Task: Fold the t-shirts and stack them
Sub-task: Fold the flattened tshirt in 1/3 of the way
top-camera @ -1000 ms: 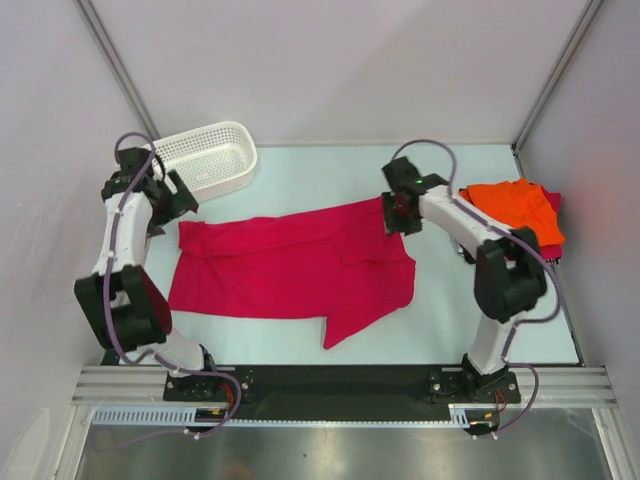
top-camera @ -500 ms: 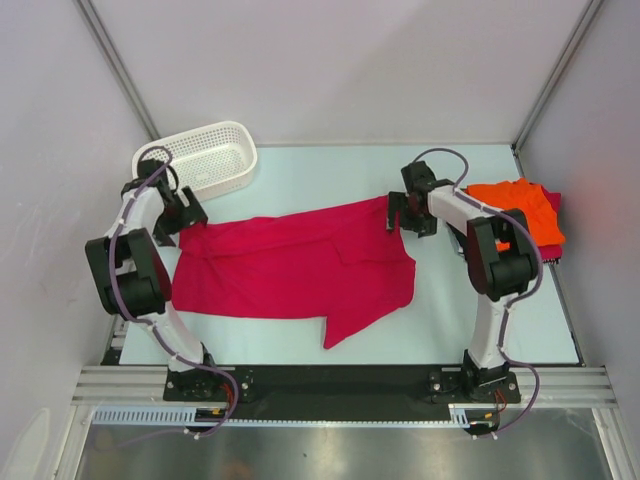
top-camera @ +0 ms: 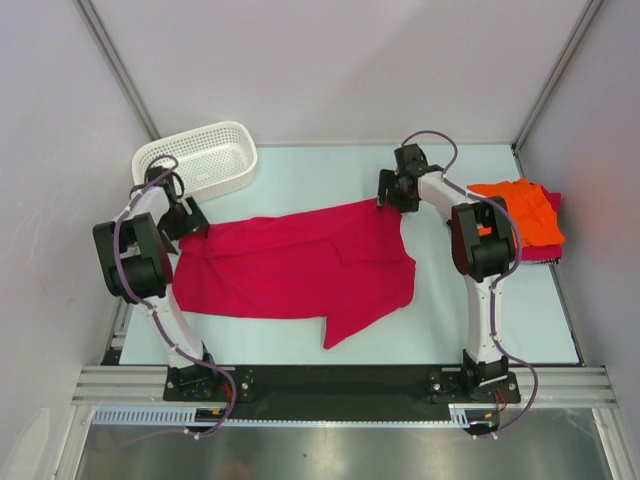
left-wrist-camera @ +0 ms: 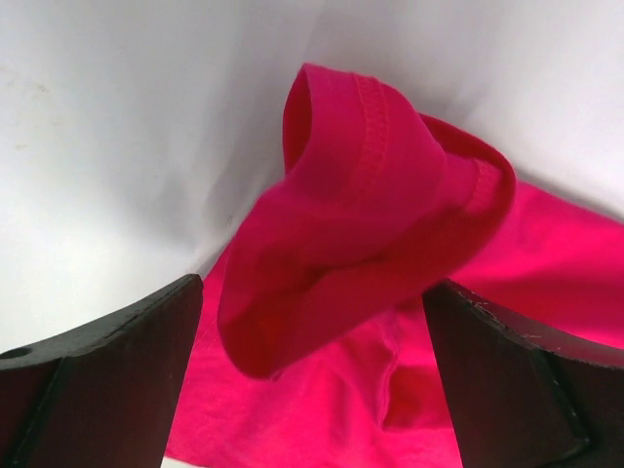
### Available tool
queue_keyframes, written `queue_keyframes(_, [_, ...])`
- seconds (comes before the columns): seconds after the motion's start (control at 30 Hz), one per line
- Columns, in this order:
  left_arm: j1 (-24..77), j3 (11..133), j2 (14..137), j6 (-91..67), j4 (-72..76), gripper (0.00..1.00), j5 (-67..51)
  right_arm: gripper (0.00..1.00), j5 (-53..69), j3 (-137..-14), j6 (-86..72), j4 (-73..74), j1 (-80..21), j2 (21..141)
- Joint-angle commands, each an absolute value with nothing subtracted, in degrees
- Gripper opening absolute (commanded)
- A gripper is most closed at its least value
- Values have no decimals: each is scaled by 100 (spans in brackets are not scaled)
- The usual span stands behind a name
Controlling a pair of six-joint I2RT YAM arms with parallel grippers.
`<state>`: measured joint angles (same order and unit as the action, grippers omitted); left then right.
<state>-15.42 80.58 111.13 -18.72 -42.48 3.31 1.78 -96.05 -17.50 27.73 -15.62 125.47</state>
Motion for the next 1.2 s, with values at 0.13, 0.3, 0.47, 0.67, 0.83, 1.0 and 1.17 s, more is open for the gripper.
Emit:
queue_keyframes(0.13, [-1477,8630,11539,-2065,-4166,53,281,18,940,-10528,-1767,2935,-1547,13447])
queue_keyframes(0.3, [-1424,9034,11724,-2109,-4228,0,255,0,870,-10643,-1784,2971,-1547,13500])
queue_keyframes(0.47, [-1354,9447,11952,-2092,-4263,0,316,0,424,-10731,-1828,3023,-1556,13509])
queue_keyframes(0.67, [-1327,10097,12304,-2074,-4447,0,360,0,-332,-10846,-1846,2927,-1547,13483])
queue_keyframes(0.83, [-1327,10301,12402,-2013,-4649,31,396,0,-869,-11179,-1776,2716,-1564,13518])
queue_keyframes(1.0, [-1336,9845,11761,-1934,-4579,100,562,28,-1757,-11460,-1477,2724,-1687,13290])
queue_keyframes(1.17, [-1424,8756,10329,-1995,-4175,100,624,91,-2557,-10762,-1134,2831,-1924,12281])
